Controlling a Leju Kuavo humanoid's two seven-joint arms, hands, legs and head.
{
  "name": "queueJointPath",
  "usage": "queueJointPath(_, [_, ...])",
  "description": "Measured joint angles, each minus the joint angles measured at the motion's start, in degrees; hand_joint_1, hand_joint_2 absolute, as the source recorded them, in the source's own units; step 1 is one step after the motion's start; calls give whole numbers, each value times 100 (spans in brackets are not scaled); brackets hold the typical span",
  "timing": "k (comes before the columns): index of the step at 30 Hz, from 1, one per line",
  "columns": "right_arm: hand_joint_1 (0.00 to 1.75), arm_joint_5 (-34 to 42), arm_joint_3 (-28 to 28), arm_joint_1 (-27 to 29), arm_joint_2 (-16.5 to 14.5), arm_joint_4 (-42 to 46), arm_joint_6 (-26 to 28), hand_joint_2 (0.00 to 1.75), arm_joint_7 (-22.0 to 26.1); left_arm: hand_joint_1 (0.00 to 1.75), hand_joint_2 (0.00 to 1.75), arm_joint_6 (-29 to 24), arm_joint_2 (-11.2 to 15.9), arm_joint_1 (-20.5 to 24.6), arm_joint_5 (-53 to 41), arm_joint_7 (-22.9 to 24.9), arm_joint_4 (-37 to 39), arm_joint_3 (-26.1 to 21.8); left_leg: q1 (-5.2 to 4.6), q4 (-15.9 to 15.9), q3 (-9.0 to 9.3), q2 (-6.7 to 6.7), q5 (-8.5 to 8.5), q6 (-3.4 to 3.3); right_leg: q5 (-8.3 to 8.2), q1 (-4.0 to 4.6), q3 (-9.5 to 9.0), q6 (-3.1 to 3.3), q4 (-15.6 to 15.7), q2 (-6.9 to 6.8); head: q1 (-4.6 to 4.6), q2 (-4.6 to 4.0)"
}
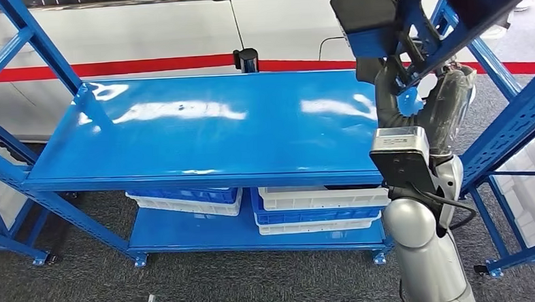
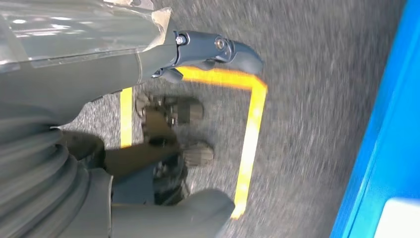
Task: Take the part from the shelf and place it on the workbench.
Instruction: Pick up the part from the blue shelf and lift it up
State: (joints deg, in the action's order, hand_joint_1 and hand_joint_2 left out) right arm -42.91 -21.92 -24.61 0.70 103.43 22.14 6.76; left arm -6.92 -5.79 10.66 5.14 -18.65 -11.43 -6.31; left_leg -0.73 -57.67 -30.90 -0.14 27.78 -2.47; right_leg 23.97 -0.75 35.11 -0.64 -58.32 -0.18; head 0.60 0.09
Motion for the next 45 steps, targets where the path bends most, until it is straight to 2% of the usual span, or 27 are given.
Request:
queueJointPath(2, [175, 35, -4, -40, -33, -9, 0, 175, 14, 0, 175, -10, 10, -5, 40, -56, 0, -38, 24, 139, 1, 24, -131, -46, 33, 13, 62, -53, -42, 0, 21, 0])
queueJointPath(3, [175, 51, -7, -75, -47, -16, 0, 175, 19, 0, 175, -11, 14, -7, 56, -83, 0, -56, 47, 210, -17, 39, -215, -73, 153, 27, 134, -50, -168, 4, 8, 0])
queueJointPath(5, [175, 95, -16, -141, -65, -43, 0, 175, 32, 0, 175, -5, 17, -19, 88, -130, 0, -97, 71, 279, -108, 55, -347, -94, 575, 19, 354, -17, -748, 11, -21, 0])
queueJointPath(7, [175, 166, -27, -167, -79, -86, -1, 175, 61, 0, 175, 5, 17, -54, 120, -165, 0, -140, 83, 272, -241, 62, -443, -72, 873, -22, 500, -62, -1389, 11, -40, 0])
queueJointPath(8, [175, 217, -32, -171, -87, -113, -5, 175, 85, 0, 175, 9, 16, -73, 137, -180, 0, -163, 93, 264, -308, 64, -490, -50, 880, -49, 456, -127, -1488, 11, -40, 0])
queueJointPath(9, [175, 272, -37, -179, -98, -139, -16, 175, 110, 0, 175, 13, 17, -88, 156, -196, 0, -186, 108, 249, -376, 64, -533, -22, 800, -77, 312, -208, -1378, 9, -41, 0])
queueJointPath(11, [175, 378, -48, -215, -131, -186, -43, 175, 154, 0, 175, 20, 23, -100, 183, -223, 0, -230, 133, 171, -520, 61, -596, 45, 616, -134, -204, -352, -663, 6, -48, 0])
queueJointPath(12, [175, 420, -56, -235, -156, -206, -58, 175, 172, 0, 175, 23, 27, -101, 196, -233, 0, -251, 136, 118, -588, 58, -619, 84, 586, -125, -435, -369, -320, 18, -54, 0])
queueJointPath(14, [175, 489, -70, -266, -199, -257, -82, 175, 199, 0, 175, 30, 44, -111, 215, -246, 0, -290, 116, 34, -681, 49, -670, 152, 624, -102, -612, -319, 18, 41, -61, 0])
queueJointPath(16, [175, 555, -81, -284, -246, -324, -131, 175, 214, 0, 175, 49, 57, -140, 243, -254, 0, -327, 122, 10, -724, 36, -733, 195, 578, -109, -532, -221, -3, 47, -38, 0])
queueJointPath(17, [175, 585, -87, -307, -276, -362, -168, 175, 219, 0, 175, 67, 63, -156, 255, -255, 0, -349, 140, -40, -766, 30, -676, 215, 537, -117, -493, -156, -16, 44, -26, 0])
queueJointPath(18, [175, 611, -91, -337, -302, -402, -206, 175, 220, 0, 175, 86, 67, -169, 263, -257, 0, -370, 158, -147, -822, 26, -541, 238, 493, -124, -445, -87, -22, 38, -12, 0])
queueJointPath(20, [175, 633, -98, -422, -359, -491, -272, 175, 219, 0, 175, 115, 70, -180, 265, -266, 0, -398, 177, -710, -1009, 22, 3, 288, 385, -111, -336, 43, -22, 28, 8, 0])
queueJointPath(22, [175, 631, -104, -473, -400, -581, -317, 175, 210, 0, 175, 124, 70, -178, 262, -270, 0, -416, 180, -1459, -1173, 20, 433, 311, 281, -85, -209, 91, -27, 20, 25, 0])
queueJointPath(24, [175, 626, -105, -483, -420, -655, -340, 175, 195, 0, 175, 126, 69, -176, 256, -270, -1, -429, 181, -1683, -1067, 21, 410, 294, 185, -67, -87, 83, -30, 15, 27, 0])
queueJointPath(26, [175, 620, -104, -492, -428, -702, -345, 175, 184, 0, 175, 126, 70, -169, 250, -270, -3, -432, 177, -1138, -581, 11, 170, 231, 101, -56, 5, 59, -31, 17, 28, 0])
queueJointPath(28, [175, 613, -98, -518, -438, -732, -340, 175, 175, 0, 175, 137, 75, -149, 237, -270, -9, -434, 149, -370, -28, -7, 120, 167, 24, -35, 62, 1, -32, 16, 24, 0])
queueJointPath(30, [175, 608, -93, -545, -450, -758, -334, 175, 168, 0, 175, 152, 78, -129, 225, -268, -14, -435, 104, -14, 180, -15, 168, 132, -61, -32, 91, -86, -17, 6, 21, 0])
queueJointPath(32, [175, 606, -91, -557, -452, -793, -332, 175, 166, 0, 175, 162, 69, -120, 221, -265, -14, -437, 87, 52, 136, 4, 78, 85, -111, -34, 127, -169, -5, 2, 23, 0])
queueJointPath(33, [175, 604, -89, -566, -451, -812, -333, 175, 166, 0, 175, 172, 63, -114, 222, -265, -14, -439, 92, 88, 95, 18, 4, 46, -26, -26, 186, -172, -82, 3, 10, 0])
queueJointPath(34, [175, 602, -87, -577, -449, -829, -333, 175, 165, 0, 175, 180, 60, -108, 223, -266, -14, -442, 99, 122, 40, 35, -76, 9, 139, -17, 271, -153, -252, 5, -3, 0])
queueJointPath(36, [175, 600, -87, -596, -448, -866, -337, 175, 160, 0, 175, 197, 61, -99, 232, -270, -15, -452, 96, 142, -108, 54, -212, -46, 626, -15, 495, -83, -915, 5, -37, 0])
queueJointPath(38, [175, 609, -85, -602, -448, -917, -346, 175, 152, 0, 175, 219, 62, -98, 261, -282, -15, -468, 81, 137, -270, 64, -336, -57, 867, -17, 603, -109, -1549, 5, -49, 0])
queueJointPath(39, [175, 623, -84, -609, -448, -949, -351, 175, 150, 0, 175, 241, 61, -97, 285, -292, -15, -480, 77, 132, -354, 66, -400, -51, 833, -17, 542, -159, -1645, 5, -50, 0])
queueJointPath(41, [175, 669, -81, -650, -450, -1012, -357, 175, 158, 0, 175, 286, 56, -93, 325, -317, -15, -513, 74, 114, -505, 66, -519, -22, 600, -15, 113, -250, -1205, 5, -54, 0])
queueJointPath(43, [175, 708, -81, -728, -456, -1064, -356, 175, 180, 0, 175, 315, 50, -85, 347, -331, -19, -545, 55, 72, -626, 62, -615, 26, 556, 7, -493, -231, -348, 8, -54, 0])
queueJointPath(45, [175, 729, -79, -787, -461, -1110, -357, 175, 202, 0, 175, 346, 39, -75, 359, -326, -24, -565, 39, 56, -690, 61, -716, 81, 643, 43, -761, -149, 141, 17, -49, 0])
